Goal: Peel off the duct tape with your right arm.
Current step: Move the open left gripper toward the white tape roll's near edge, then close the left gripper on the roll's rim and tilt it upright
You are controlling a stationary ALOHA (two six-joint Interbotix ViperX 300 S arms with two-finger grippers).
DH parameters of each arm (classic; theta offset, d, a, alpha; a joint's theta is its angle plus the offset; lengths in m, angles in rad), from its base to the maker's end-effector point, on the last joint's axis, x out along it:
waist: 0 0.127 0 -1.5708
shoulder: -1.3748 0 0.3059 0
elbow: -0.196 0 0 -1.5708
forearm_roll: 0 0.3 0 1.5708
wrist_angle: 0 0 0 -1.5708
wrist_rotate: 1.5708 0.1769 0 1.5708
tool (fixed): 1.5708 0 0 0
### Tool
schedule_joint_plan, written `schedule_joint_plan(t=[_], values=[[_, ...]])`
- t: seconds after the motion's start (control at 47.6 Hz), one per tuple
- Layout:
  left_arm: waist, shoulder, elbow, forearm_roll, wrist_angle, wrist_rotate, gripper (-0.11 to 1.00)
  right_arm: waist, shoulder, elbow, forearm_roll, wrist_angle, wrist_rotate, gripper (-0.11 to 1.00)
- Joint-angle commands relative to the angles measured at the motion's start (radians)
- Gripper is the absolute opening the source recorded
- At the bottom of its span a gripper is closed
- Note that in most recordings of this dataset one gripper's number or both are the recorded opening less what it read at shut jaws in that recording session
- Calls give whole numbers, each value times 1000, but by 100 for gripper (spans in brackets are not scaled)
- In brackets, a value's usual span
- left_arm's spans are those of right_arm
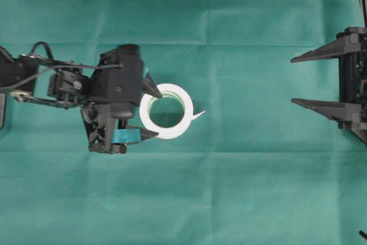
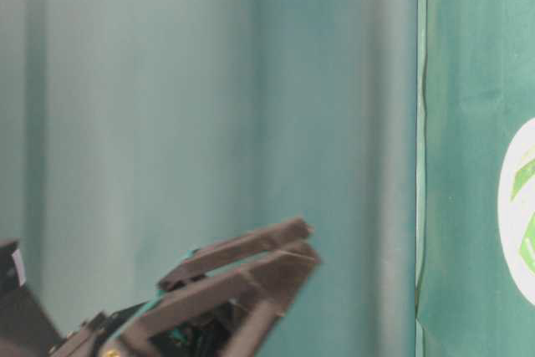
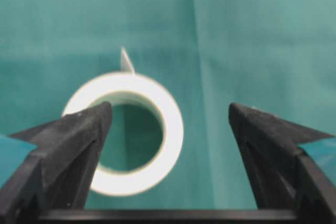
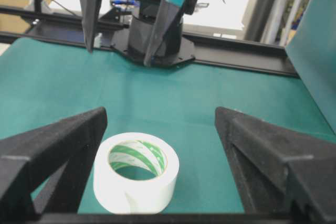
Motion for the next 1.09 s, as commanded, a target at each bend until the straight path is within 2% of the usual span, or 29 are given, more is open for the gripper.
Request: schedule_joint_plan(t=[0.0, 0.147, 0.567, 1.071], values=[[-3, 11, -61, -2, 63, 2, 95, -2, 6, -11, 0, -11, 5, 69], [-3, 49, -101, -2, 121, 5, 95, 0, 6, -11, 0, -11, 8, 69], [-5, 130, -95, -2, 121, 3, 95, 0, 5, -2, 0, -11, 8, 68], [-17, 241, -87, -2, 48, 5, 95, -2, 8, 5, 0, -11, 9, 68]])
